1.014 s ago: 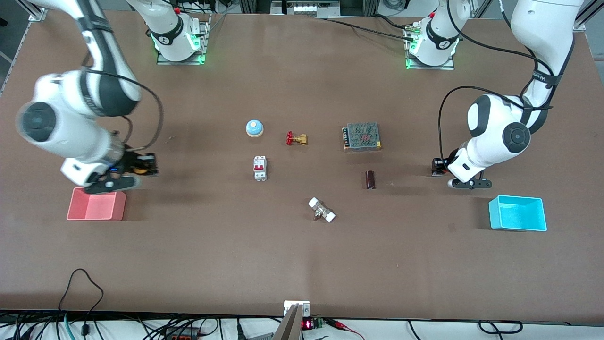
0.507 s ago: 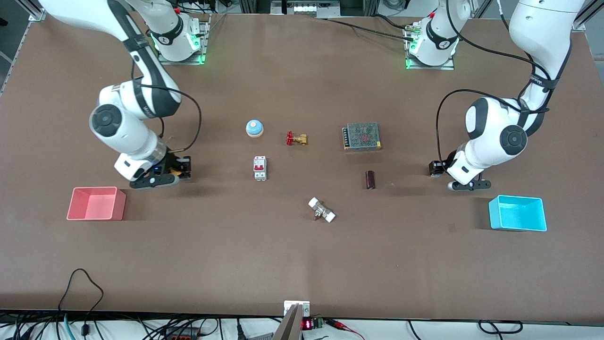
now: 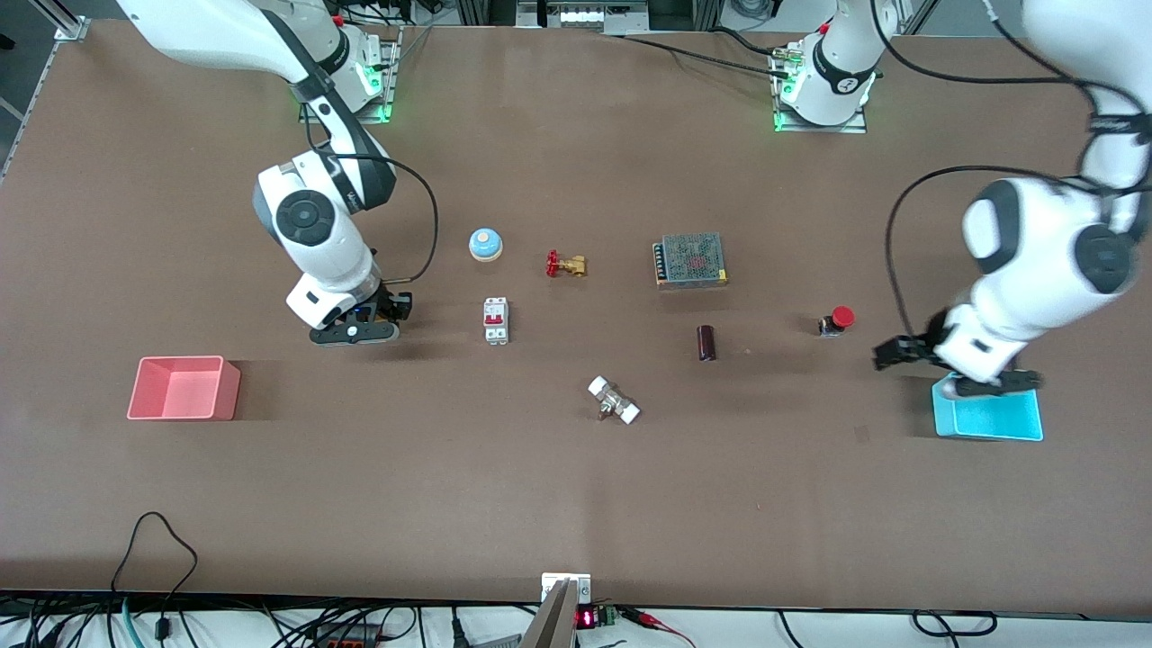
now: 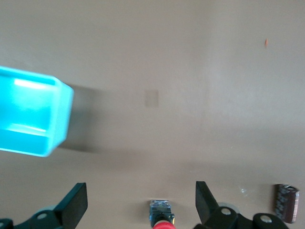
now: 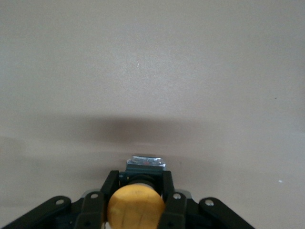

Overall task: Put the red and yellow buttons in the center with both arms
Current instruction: 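Lower the buttons onto the table and open both grippers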

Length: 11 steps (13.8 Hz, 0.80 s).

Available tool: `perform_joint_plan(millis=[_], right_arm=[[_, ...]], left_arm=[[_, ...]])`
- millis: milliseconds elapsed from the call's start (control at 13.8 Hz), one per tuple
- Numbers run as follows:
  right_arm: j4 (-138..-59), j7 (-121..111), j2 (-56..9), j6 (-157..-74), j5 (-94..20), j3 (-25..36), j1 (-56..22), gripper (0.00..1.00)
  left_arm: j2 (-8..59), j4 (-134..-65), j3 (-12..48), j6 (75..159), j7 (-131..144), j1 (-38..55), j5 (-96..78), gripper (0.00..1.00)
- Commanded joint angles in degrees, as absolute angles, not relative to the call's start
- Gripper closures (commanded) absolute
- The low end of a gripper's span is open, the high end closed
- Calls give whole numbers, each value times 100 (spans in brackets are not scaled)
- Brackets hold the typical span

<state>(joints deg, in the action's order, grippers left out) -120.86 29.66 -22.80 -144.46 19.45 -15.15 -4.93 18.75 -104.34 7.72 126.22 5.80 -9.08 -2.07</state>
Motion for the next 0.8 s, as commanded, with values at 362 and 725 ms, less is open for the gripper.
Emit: perform_joint_plan(millis=[362, 725], right_arm=[[-12120, 3656, -2487, -14915, 2101, -1520, -589, 62], [-12129, 3656, -2558, -15011, 2101, -1521, -589, 46]], left_arm=[[1785, -8430, 581, 10558, 89, -844, -167, 0], [1398, -8392, 360, 10072, 123, -519, -202, 0]])
